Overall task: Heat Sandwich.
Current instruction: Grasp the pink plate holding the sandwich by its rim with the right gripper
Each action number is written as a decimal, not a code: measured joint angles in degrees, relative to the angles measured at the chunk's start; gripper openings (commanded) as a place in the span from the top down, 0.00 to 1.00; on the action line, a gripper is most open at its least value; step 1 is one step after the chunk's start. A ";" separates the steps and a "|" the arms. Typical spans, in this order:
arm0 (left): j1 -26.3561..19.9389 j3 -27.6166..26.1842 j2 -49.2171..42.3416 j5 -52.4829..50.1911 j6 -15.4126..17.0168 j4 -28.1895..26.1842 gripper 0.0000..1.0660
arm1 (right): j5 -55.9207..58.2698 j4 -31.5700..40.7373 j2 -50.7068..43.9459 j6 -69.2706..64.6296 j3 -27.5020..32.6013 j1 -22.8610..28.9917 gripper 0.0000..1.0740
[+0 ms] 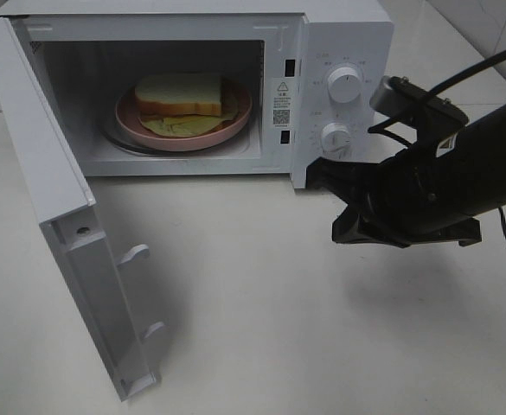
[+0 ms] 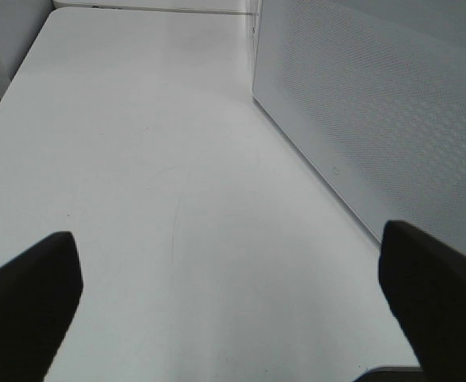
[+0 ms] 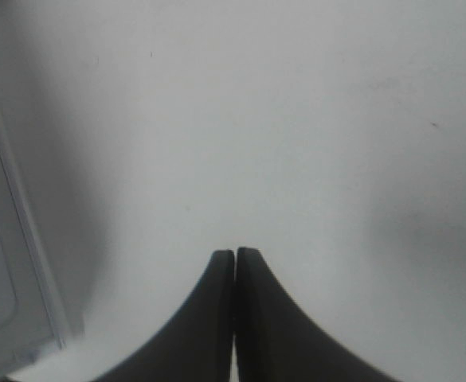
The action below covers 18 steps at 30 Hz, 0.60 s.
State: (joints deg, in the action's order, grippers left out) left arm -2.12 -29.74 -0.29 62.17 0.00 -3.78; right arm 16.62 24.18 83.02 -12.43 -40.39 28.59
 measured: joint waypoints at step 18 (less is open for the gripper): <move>0.00 0.00 0.00 0.00 0.00 0.00 0.10 | 22.57 -6.76 -0.57 35.64 -4.53 0.00 0.92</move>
State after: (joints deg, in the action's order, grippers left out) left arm -2.12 -29.74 -0.29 62.17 0.00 -3.78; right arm 39.19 17.42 82.45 23.20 -44.92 28.59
